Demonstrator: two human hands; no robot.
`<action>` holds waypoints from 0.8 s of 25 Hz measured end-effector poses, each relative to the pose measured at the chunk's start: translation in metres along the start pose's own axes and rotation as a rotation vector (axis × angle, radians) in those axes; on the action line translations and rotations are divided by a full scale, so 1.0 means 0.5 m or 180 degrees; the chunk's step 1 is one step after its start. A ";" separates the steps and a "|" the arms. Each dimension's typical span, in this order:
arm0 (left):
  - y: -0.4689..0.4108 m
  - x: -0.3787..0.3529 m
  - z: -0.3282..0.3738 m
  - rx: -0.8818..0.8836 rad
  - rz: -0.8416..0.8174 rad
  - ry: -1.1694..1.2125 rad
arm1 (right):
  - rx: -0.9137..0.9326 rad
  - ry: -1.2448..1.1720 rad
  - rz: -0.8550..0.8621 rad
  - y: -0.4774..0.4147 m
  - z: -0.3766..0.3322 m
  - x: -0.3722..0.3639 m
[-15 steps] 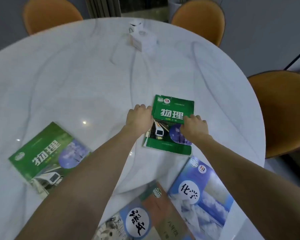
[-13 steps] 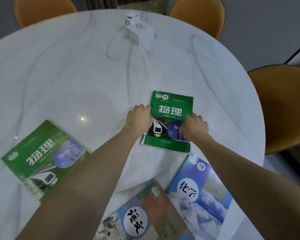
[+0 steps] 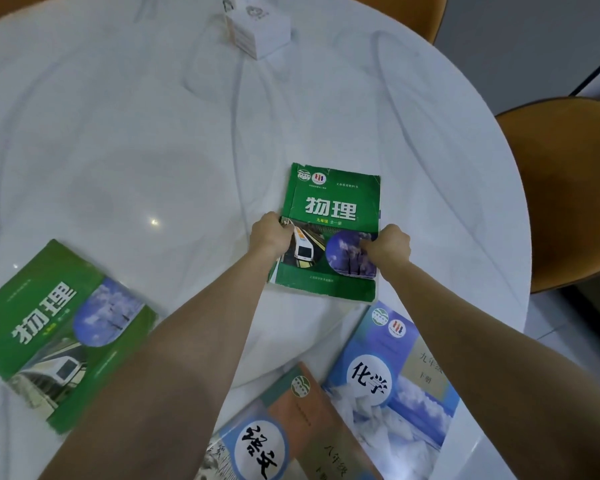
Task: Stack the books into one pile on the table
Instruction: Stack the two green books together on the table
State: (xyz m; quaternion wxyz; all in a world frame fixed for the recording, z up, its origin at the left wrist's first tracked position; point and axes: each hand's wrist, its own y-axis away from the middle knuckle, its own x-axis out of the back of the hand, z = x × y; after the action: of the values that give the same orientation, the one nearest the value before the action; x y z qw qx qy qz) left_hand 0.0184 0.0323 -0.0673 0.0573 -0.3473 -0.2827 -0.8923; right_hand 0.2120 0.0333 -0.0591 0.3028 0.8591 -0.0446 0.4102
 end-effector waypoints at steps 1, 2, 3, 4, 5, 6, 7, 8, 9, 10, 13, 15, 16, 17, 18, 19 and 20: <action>0.000 0.001 -0.002 -0.0014 -0.0038 0.0111 | -0.0051 -0.0022 0.0014 -0.003 0.000 0.000; 0.005 0.000 -0.002 -0.0080 -0.0055 0.0168 | -0.0072 -0.0029 0.0028 -0.004 0.002 -0.001; 0.011 -0.002 -0.002 -0.0147 -0.0035 0.0220 | -0.0083 -0.0035 0.0034 -0.004 0.002 -0.002; 0.016 -0.006 -0.002 -0.0201 -0.0001 0.0289 | -0.0095 -0.0063 0.0025 -0.004 0.001 -0.003; 0.022 -0.010 -0.003 -0.0257 0.0066 0.0391 | -0.0103 -0.0116 0.0010 -0.003 0.001 -0.003; 0.025 -0.016 -0.006 -0.0296 0.0144 0.0531 | -0.0112 -0.0180 -0.0008 -0.002 0.003 -0.005; 0.027 -0.021 -0.011 -0.0308 0.0198 0.0715 | -0.0122 -0.0239 -0.0001 0.000 0.005 -0.009; 0.028 -0.023 -0.015 -0.0292 0.0223 0.0953 | -0.0117 -0.0287 0.0020 0.003 0.007 -0.012; 0.028 -0.026 -0.020 -0.0239 0.0228 0.1212 | -0.0105 -0.0327 0.0056 0.007 0.009 -0.014; 0.028 -0.027 -0.026 -0.0160 0.0208 0.1470 | -0.0088 -0.0396 0.0090 0.010 0.009 -0.015; 0.037 -0.019 -0.040 0.0107 0.0114 0.2019 | -0.0035 -0.0823 0.0117 0.021 0.000 -0.009; 0.043 -0.009 -0.048 0.0144 0.0178 0.2201 | 0.0025 -0.1091 0.0107 0.030 -0.017 -0.002; 0.047 -0.001 -0.051 0.0153 0.0222 0.2259 | 0.0084 -0.1167 0.0107 0.035 -0.027 0.000; 0.051 0.008 -0.052 0.0167 0.0269 0.2291 | 0.0163 -0.1202 0.0115 0.042 -0.039 0.001; 0.054 0.018 -0.055 0.0191 0.0333 0.2341 | 0.0251 -0.1219 0.0122 0.050 -0.052 0.001; 0.058 0.030 -0.062 0.0229 0.0403 0.2380 | 0.0332 -0.1244 0.0123 0.058 -0.065 -0.002; 0.062 0.043 -0.071 0.0263 0.0469 0.2411 | 0.0403 -0.1264 0.0104 0.065 -0.079 -0.010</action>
State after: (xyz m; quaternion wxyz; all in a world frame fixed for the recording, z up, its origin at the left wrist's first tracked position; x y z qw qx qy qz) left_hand -0.0095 -0.0110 -0.0600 0.2355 -0.0101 -0.2515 -0.9387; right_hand 0.1714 0.0280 -0.0280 0.2267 0.9396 -0.0914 0.2396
